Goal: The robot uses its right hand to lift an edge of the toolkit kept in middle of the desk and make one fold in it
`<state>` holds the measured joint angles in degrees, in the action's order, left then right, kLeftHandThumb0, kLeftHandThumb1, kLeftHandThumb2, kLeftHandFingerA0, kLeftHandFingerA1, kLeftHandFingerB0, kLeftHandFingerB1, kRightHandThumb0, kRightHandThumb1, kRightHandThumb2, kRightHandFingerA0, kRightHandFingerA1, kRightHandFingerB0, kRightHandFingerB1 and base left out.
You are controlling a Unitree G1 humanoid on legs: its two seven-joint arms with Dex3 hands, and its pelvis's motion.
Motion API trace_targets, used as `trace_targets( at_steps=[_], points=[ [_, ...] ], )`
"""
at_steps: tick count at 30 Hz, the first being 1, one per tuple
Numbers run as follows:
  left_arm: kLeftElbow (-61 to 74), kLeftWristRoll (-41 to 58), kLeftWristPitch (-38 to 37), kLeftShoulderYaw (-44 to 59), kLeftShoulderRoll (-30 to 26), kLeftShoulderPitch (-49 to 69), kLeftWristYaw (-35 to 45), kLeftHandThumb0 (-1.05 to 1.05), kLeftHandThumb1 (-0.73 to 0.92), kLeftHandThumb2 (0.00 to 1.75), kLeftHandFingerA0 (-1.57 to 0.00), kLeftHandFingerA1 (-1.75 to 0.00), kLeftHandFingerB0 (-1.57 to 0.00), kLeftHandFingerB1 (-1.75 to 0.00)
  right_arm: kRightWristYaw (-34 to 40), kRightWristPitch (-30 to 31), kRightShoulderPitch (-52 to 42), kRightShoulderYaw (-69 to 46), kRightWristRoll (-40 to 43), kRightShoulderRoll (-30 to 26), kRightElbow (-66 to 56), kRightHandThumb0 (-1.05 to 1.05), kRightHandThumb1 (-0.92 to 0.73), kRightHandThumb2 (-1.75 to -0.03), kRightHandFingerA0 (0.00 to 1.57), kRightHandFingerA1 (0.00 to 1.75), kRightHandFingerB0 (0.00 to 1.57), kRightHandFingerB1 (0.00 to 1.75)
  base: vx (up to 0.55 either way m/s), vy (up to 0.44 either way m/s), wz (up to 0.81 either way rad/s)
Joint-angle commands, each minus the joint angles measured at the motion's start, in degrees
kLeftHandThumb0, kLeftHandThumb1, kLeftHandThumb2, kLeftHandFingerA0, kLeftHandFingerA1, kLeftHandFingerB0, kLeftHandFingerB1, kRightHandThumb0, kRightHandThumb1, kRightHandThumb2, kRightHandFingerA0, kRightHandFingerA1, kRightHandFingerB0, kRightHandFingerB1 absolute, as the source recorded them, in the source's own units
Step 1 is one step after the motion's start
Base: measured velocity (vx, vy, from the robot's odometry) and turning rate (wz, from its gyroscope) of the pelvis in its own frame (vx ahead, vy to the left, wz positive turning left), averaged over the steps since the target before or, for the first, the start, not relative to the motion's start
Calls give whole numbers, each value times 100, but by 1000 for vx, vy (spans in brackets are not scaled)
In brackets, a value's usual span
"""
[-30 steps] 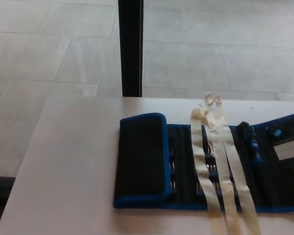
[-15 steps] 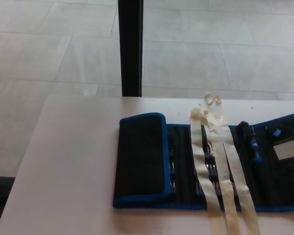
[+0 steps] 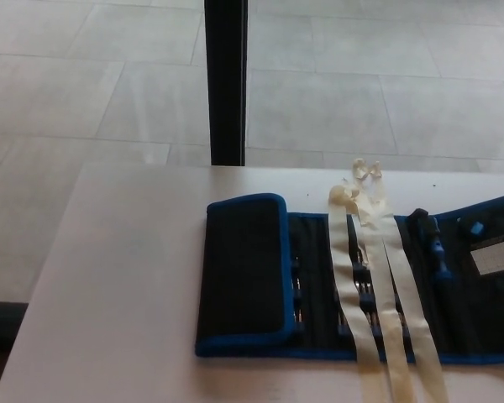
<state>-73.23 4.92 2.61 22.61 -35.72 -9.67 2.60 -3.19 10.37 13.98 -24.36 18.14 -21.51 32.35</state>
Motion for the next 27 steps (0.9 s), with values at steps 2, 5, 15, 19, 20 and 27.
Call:
trace_targets(
  at_steps=[2, 5, 15, 19, 20, 27],
  points=[
    [-35, 37, 21, -14, -123, 49, 2, -75, 89, 66, -50, -67, -41, -52, -78, 160, 2, -142, 22, -162, 49, -60, -75, -63, 66, 50, 47, 41, 0, 0, 0],
    [-26, -28, 18, -88, -123, 38, -26, -75, 89, 65, -53, -69, -42, -52, -220, 286, 39, -47, 5, -124, 76, -63, -60, -93, 54, 60, 40, 53, 0, 0, 0],
    [3, -40, 37, -179, -163, 32, -35, -76, 90, 66, -51, -66, -41, -50, -326, 732, 74, 279, -46, 34, 235, -56, -77, -63, 62, 49, 47, 42, 0, 0, 0],
    [-41, -33, -11, -202, -169, -5, -13, -74, 89, 66, -52, -70, -43, -54, -324, 851, 146, 283, 18, 112, 268, -56, -77, -63, 62, 53, 48, 44, 0, 0, 0],
    [-45, -3, -1, -180, -169, -12, 1, -74, 89, 66, -51, -69, -41, -52, -371, 846, 149, 315, -8, 95, 266, -57, -78, -63, 62, 54, 47, 44, 0, 0, 0],
    [10, -49, -9, -243, -178, 5, 23, -75, 91, 67, -50, -66, -38, -50, -386, 1191, 263, 242, 73, 18, 286, -56, -79, -64, 59, 50, 43, 42, 0, 0, 0]
  ],
)
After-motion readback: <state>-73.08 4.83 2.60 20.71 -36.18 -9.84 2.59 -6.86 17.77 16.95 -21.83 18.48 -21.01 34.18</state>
